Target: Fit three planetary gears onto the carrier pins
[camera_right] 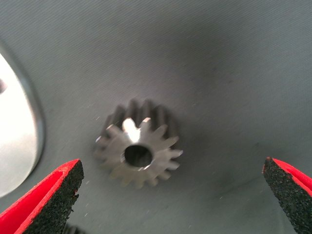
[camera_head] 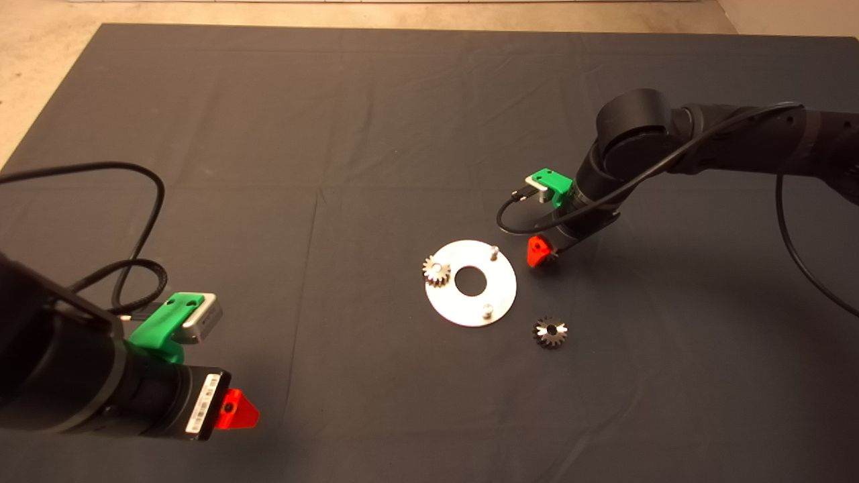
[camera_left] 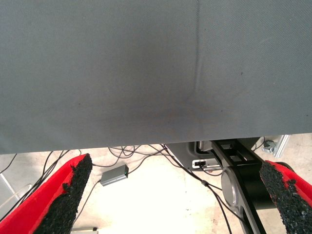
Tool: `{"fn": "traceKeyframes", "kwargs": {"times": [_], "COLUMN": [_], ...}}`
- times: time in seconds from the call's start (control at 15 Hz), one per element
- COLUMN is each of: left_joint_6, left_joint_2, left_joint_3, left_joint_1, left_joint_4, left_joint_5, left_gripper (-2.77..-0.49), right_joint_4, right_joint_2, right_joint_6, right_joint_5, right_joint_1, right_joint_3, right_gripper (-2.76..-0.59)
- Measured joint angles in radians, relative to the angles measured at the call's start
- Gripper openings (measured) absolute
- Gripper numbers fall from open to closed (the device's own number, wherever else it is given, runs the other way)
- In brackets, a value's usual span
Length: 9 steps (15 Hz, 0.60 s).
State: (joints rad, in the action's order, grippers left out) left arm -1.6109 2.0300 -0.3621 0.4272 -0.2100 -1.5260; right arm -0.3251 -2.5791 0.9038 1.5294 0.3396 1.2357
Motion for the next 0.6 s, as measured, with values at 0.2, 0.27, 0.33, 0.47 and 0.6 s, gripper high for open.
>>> {"fn": "traceKeyframes", "kwargs": {"times": [0.2, 0.27, 0.33, 0.47, 0.6], "left_joint_6": [0.0, 0.0, 0.001, 0.001, 0.001], "left_joint_2": [0.0, 0.0, 0.0, 0.0, 0.0], "left_joint_3": [0.0, 0.0, 0.0, 0.004, 0.007], "left_joint_1": [0.0, 0.0, 0.0, 0.0, 0.0], "left_joint_4": [0.0, 0.0, 0.0, 0.0, 0.0], "left_joint_5": [0.0, 0.0, 0.0, 0.0, 0.0], "left_gripper": [-0.78, -0.78, -0.78, -0.78, -0.78], "right_joint_4": [-0.016, -0.017, -0.018, -0.023, -0.023], "right_joint_2": [-0.003, -0.003, -0.004, -0.004, -0.006], "right_joint_6": [-0.002, -0.002, -0.002, -0.002, -0.002], "right_joint_5": [0.0, 0.0, 0.0, 0.0, 0.0], "right_joint_1": [-0.007, -0.008, -0.008, -0.008, -0.009], "right_joint_3": [0.015, 0.017, 0.02, 0.025, 0.028], "right_gripper": [-0.61, -0.61, -0.61, -0.61, -0.61]}}
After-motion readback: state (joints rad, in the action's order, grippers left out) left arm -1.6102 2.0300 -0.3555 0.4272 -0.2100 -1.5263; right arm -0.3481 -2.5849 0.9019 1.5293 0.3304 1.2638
